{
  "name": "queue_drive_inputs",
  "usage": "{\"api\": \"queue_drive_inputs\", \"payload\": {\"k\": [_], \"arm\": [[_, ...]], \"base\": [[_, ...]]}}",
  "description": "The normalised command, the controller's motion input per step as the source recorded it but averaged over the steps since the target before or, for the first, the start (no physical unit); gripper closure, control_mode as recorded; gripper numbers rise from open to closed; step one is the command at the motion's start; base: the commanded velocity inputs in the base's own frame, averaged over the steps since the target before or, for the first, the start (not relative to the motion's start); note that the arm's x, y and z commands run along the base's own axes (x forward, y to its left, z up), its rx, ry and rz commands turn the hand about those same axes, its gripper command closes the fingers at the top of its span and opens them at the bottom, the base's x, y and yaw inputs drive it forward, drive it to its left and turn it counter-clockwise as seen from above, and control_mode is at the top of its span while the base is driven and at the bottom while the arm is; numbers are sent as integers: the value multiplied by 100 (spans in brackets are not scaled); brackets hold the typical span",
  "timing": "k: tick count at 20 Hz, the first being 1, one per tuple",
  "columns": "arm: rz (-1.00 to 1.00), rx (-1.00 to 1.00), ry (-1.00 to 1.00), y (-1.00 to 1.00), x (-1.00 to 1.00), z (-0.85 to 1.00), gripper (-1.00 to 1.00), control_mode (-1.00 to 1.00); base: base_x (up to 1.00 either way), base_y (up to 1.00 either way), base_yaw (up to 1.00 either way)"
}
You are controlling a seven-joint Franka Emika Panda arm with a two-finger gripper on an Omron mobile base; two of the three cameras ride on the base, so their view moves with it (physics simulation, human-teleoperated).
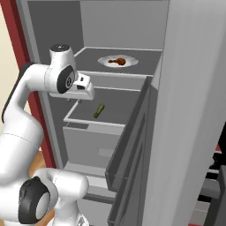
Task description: Transport the chicken drumstick from the fridge to the microwave and turn on the microwave.
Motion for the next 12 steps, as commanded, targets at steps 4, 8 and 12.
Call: {"api": "queue_drive_inputs", "payload": {"k": [4,8,12], "arm": [[0,0,-5,0,-3,-1,-100,-100],[5,0,-21,-2,-3,24,-100,-100],[11,0,-27,-7,-1,44,-100,-100]], "base": [[0,0,0],[0,0,0],[0,0,0]]}}
